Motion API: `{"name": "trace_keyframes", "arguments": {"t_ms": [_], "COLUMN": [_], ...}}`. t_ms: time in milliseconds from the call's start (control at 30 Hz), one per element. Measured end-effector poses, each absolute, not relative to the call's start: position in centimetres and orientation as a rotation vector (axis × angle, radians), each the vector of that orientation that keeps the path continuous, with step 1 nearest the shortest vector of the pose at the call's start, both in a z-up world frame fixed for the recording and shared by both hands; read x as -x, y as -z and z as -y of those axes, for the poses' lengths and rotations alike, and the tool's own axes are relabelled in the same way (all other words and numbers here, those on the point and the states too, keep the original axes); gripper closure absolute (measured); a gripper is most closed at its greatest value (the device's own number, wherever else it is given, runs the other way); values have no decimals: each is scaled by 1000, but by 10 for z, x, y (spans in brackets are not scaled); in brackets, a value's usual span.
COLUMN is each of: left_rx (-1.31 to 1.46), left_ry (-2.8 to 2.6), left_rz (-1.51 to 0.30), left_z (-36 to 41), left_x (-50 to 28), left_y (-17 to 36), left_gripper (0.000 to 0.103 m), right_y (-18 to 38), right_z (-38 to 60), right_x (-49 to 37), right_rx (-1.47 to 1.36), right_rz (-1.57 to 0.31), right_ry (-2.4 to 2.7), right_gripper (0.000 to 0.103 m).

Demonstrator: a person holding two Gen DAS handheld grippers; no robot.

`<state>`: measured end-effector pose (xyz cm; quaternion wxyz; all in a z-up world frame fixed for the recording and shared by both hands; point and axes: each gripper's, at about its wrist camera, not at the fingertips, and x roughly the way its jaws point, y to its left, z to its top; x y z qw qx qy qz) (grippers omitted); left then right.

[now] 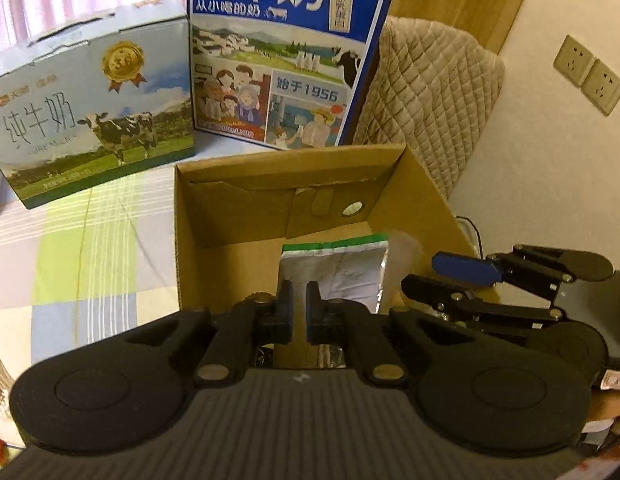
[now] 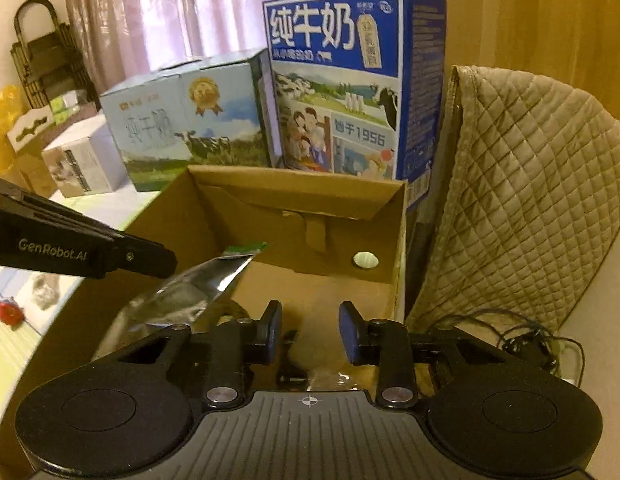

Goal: Organize objects
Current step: 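Carry the foil bag in the left tool while the right tool carries the cup to the box, then lower and release the foil bag from the left tool while the right tool releases the cup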

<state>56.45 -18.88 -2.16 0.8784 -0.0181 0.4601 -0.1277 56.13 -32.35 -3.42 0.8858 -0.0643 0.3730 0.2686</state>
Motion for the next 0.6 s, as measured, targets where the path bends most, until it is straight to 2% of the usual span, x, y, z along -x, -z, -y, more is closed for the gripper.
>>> {"name": "trace_keyframes", "arguments": {"t_ms": [267,433,600], "left_rx": [29,23,22], "left_ry": [269,279,289], "left_rz": [-972,-971,-967], "left_z": [188,187,186], "left_x": [-569,-568,-562], "left_y": [31,32,29], "left_gripper": [97,85,83], "right_y": [38,37,35], "right_z": [319,318,319], "right_x": [-562,-560,-553], "right_rx": [134,131,128], "right_rz": [-787,-790,-791], "right_ry": [-591,-587,-579], "right_gripper": [72,67,65]}}
